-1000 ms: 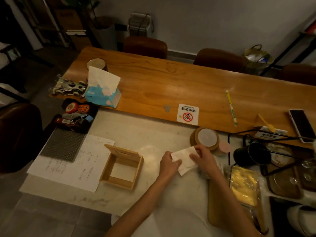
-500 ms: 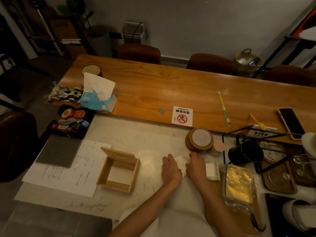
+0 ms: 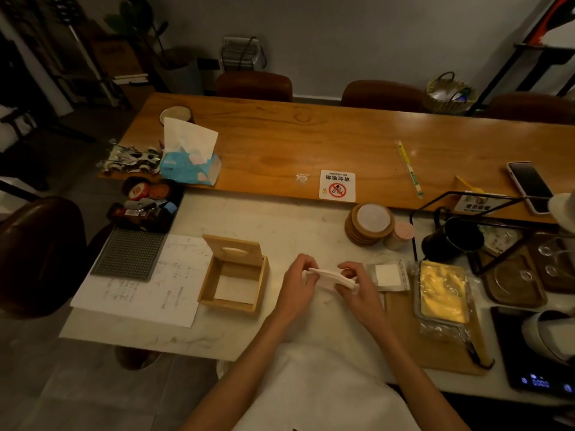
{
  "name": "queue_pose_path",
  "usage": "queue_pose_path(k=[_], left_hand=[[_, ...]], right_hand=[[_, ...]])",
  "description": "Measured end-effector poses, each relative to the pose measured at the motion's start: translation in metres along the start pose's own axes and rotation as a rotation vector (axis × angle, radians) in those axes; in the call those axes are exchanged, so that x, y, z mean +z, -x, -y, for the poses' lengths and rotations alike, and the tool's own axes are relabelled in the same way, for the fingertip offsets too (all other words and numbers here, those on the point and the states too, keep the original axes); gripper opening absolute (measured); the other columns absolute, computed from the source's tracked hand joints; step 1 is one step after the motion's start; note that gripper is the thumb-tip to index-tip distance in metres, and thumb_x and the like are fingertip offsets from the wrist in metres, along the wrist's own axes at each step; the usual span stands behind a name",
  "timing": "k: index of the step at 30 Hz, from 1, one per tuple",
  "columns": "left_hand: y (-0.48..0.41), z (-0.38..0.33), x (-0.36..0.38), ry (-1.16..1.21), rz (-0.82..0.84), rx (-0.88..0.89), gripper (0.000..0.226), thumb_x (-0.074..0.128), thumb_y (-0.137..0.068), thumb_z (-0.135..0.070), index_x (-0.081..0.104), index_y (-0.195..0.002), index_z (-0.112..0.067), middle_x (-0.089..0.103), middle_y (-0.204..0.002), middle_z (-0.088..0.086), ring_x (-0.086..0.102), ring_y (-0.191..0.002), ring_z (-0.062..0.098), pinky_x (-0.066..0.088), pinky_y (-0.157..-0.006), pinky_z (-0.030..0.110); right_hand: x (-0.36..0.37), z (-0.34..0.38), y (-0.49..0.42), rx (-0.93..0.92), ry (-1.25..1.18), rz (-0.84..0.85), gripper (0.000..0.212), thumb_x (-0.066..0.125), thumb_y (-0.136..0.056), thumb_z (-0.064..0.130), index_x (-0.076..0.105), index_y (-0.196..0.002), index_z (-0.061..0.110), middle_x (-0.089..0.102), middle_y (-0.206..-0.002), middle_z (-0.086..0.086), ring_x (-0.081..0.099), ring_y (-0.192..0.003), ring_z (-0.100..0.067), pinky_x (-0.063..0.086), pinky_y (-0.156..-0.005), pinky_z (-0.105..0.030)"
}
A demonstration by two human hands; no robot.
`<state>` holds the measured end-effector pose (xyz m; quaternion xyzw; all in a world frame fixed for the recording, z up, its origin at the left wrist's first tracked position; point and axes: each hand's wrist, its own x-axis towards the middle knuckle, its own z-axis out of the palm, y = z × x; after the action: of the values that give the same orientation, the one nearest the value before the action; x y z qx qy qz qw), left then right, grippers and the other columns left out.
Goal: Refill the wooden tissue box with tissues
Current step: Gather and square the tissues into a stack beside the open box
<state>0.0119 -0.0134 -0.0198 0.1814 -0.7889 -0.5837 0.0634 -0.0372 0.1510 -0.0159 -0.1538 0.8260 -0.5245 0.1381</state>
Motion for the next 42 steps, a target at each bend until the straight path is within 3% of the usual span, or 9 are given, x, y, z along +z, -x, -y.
queue_pose_path(k=[4, 10, 14, 17, 24, 28, 32, 39, 42], left_hand=[[0.016, 0.008, -0.005, -0.021, 0.002, 0.104, 0.031, 0.054, -0.086, -0.007, 0.055, -0.103, -0.033, 0.060, -0.097, -0.012, 0.059, -0.096, 0.009, 0.047, -0.087, 0.019], [0.034, 0.031, -0.005, 0.010, 0.039, -0.032, 0.045, 0.059, -0.086, 0.006, 0.053, -0.126, -0.016, 0.057, -0.125, 0.000, 0.054, -0.120, 0.012, 0.043, -0.107, 0.032], [0.039, 0.034, -0.003, 0.019, 0.091, -0.048, 0.050, 0.059, -0.082, 0.010, 0.054, -0.122, -0.018, 0.058, -0.124, -0.002, 0.055, -0.119, 0.011, 0.044, -0.106, 0.031], [0.040, 0.036, -0.001, 0.010, 0.044, -0.033, 0.037, 0.055, -0.085, 0.010, 0.057, -0.112, -0.015, 0.059, -0.115, 0.000, 0.057, -0.111, 0.011, 0.047, -0.102, 0.033], [0.044, 0.035, 0.011, 0.034, 0.067, -0.051, 0.040, 0.057, -0.086, 0.006, 0.048, -0.116, -0.019, 0.054, -0.111, -0.008, 0.055, -0.108, 0.010, 0.045, -0.096, 0.019], [0.044, 0.034, 0.014, 0.073, 0.024, -0.040, 0.043, 0.056, -0.085, 0.010, 0.048, -0.119, -0.016, 0.055, -0.106, 0.000, 0.056, -0.100, 0.011, 0.046, -0.090, 0.017], [0.048, 0.036, 0.015, 0.097, 0.032, -0.057, 0.049, 0.059, -0.086, 0.004, 0.046, -0.127, -0.019, 0.054, -0.124, -0.002, 0.054, -0.117, 0.009, 0.045, -0.101, 0.022], [0.050, 0.032, 0.008, 0.156, 0.038, -0.081, 0.060, 0.059, -0.089, 0.003, 0.038, -0.139, -0.021, 0.052, -0.134, -0.001, 0.048, -0.127, 0.006, 0.043, -0.103, 0.018], [0.055, 0.030, 0.007, 0.202, 0.086, -0.083, 0.055, 0.061, -0.092, -0.017, 0.037, -0.141, -0.021, 0.048, -0.139, -0.001, 0.045, -0.130, 0.007, 0.042, -0.106, 0.026]], right_hand=[[0.010, -0.001, 0.014, 0.022, -0.078, -0.048, 0.029, 0.062, -0.085, -0.006, 0.061, -0.104, 0.017, 0.064, -0.100, 0.007, 0.060, -0.094, -0.006, 0.048, -0.082, -0.018], [0.019, -0.010, 0.035, 0.115, -0.193, -0.077, 0.044, 0.056, -0.093, 0.001, 0.047, -0.136, 0.009, 0.060, -0.125, -0.005, 0.057, -0.115, -0.013, 0.047, -0.097, -0.023], [0.022, -0.011, 0.038, 0.143, -0.192, -0.136, 0.037, 0.055, -0.093, -0.006, 0.055, -0.127, 0.009, 0.061, -0.123, -0.006, 0.058, -0.113, -0.019, 0.049, -0.098, -0.032], [0.024, -0.007, 0.040, 0.141, -0.189, -0.155, 0.033, 0.054, -0.093, -0.005, 0.058, -0.120, 0.013, 0.063, -0.118, -0.001, 0.059, -0.112, -0.016, 0.049, -0.097, -0.030], [0.032, -0.006, 0.046, 0.146, -0.195, -0.154, 0.042, 0.055, -0.094, -0.002, 0.052, -0.132, 0.015, 0.061, -0.127, -0.004, 0.057, -0.119, -0.014, 0.047, -0.103, -0.029], [0.038, -0.006, 0.047, 0.214, -0.258, -0.154, 0.055, 0.051, -0.093, -0.008, 0.041, -0.143, 0.013, 0.050, -0.142, -0.002, 0.048, -0.132, -0.012, 0.040, -0.110, -0.031], [0.043, -0.009, 0.052, 0.222, -0.216, -0.087, 0.068, 0.054, -0.090, -0.011, 0.028, -0.150, 0.010, 0.035, -0.154, -0.003, 0.036, -0.140, -0.013, 0.034, -0.115, -0.033], [0.047, 0.002, 0.052, 0.223, -0.356, -0.102, 0.070, 0.056, -0.096, 0.010, 0.018, -0.154, 0.022, 0.022, -0.160, 0.002, 0.022, -0.147, -0.011, 0.024, -0.120, -0.037], [0.050, 0.007, 0.050, 0.263, -0.386, -0.151, 0.058, 0.048, -0.100, 0.024, 0.022, -0.151, 0.030, 0.031, -0.156, 0.001, 0.031, -0.142, -0.011, 0.031, -0.115, -0.034]])
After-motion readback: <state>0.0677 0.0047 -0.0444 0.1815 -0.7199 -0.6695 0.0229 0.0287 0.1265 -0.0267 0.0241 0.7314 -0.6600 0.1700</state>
